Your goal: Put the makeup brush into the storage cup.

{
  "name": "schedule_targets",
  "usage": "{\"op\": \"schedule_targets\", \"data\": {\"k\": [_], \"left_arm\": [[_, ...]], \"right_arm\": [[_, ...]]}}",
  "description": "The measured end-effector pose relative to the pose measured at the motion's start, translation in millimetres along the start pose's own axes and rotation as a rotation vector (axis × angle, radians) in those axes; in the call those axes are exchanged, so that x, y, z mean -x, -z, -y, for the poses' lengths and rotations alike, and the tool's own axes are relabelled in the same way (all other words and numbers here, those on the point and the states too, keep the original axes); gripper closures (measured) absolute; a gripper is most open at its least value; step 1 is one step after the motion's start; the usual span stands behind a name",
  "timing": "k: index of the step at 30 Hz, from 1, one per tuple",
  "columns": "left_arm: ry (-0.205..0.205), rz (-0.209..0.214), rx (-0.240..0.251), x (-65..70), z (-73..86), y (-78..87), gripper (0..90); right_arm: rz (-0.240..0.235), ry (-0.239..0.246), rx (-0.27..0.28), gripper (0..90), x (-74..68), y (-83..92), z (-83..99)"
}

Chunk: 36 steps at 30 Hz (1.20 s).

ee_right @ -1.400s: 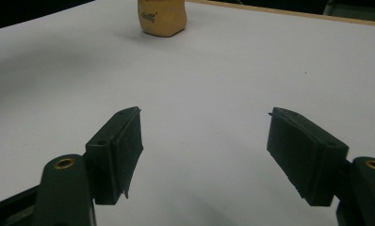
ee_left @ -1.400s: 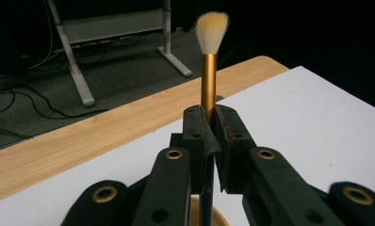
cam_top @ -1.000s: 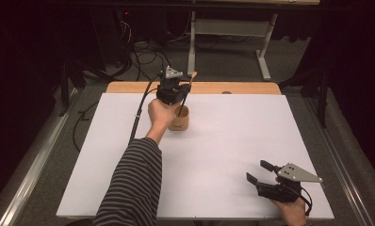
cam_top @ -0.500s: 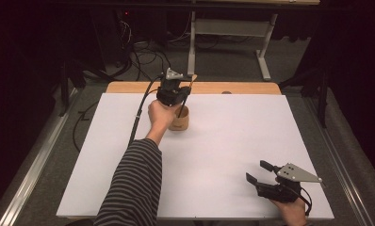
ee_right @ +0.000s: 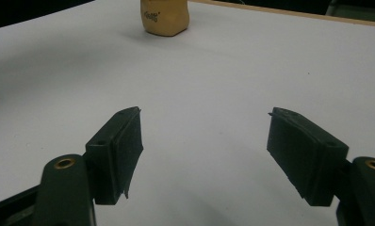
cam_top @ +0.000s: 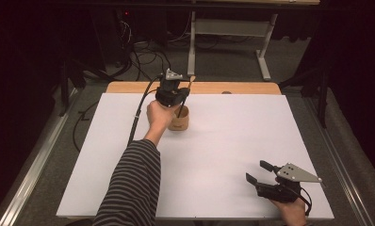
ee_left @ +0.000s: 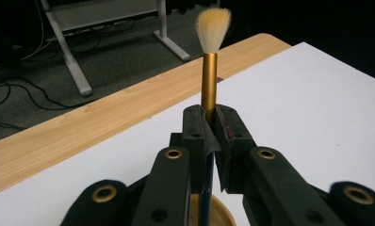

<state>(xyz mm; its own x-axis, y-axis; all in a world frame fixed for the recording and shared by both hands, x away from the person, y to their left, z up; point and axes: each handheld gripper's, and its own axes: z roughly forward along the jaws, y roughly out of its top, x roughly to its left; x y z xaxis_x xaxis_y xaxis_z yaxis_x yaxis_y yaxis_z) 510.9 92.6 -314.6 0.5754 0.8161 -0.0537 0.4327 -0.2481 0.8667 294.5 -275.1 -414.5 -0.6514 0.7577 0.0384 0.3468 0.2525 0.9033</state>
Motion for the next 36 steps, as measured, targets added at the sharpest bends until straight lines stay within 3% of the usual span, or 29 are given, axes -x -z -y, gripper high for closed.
{"op": "schedule_targets", "data": {"k": [18, 27, 29, 36], "left_arm": [[0.011, -0.003, -0.035, -3.7, 13.1, -3.4, 82.7], [-0.005, -0.001, -0.049, 0.2, 13.3, -3.2, 67.7], [-0.01, -0.004, -0.052, 1.5, 12.9, -2.2, 60.6], [-0.014, 0.021, -0.084, 3.9, 12.2, 3.8, 48.3]], "right_arm": [[-0.005, 0.002, -0.007, 28.8, -0.8, -0.8, -0.1], [-0.007, 0.003, -0.007, 28.8, -1.1, -0.8, -0.1], [-0.007, 0.005, -0.008, 28.8, -1.1, -1.2, -0.2], [-0.007, 0.005, -0.007, 28.8, -1.5, -1.6, -0.1]]}}
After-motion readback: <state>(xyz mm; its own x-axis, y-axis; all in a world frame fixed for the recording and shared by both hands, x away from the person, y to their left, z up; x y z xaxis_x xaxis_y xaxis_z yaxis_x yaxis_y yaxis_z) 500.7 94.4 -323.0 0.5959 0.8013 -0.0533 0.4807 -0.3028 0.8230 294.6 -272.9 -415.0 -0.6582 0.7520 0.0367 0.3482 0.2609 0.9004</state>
